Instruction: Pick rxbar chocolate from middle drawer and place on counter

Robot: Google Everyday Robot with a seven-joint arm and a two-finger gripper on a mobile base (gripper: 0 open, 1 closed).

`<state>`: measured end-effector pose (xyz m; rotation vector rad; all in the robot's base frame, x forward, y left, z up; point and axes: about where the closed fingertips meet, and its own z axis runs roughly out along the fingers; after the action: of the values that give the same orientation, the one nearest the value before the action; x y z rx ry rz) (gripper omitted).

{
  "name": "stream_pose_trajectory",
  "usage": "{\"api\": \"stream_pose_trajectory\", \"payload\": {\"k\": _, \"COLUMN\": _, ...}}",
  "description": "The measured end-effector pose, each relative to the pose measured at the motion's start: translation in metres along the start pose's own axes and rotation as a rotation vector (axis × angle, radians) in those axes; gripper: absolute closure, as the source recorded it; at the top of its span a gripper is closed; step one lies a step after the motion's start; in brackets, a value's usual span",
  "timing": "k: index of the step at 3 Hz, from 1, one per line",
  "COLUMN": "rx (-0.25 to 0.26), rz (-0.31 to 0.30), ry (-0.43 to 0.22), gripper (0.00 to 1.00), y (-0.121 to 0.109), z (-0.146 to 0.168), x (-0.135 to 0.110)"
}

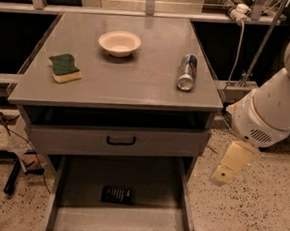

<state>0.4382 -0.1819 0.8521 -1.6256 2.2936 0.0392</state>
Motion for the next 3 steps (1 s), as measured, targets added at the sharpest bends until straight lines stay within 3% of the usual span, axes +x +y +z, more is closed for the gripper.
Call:
{"api": "stream_pose_trajectory", "payload": {"k": 1, "rx": 0.000, "rz": 0.000, "ry": 0.000, "gripper": 0.00, "y": 0.000, "z": 0.000, "x": 0.000}}
{"api": "stream_pose_trajectory", "payload": {"k": 2, "rx": -0.016, "rz": 0.018, "ry": -0.017, "gripper": 0.00, "y": 0.009, "z": 0.022, "x": -0.002}}
{"api": "stream_pose_trajectory", "payload": {"k": 3, "rx": -0.050, "rz": 0.033, "ry": -0.074, "gripper": 0.00, "y": 0.028, "z": 0.075, "x": -0.015}}
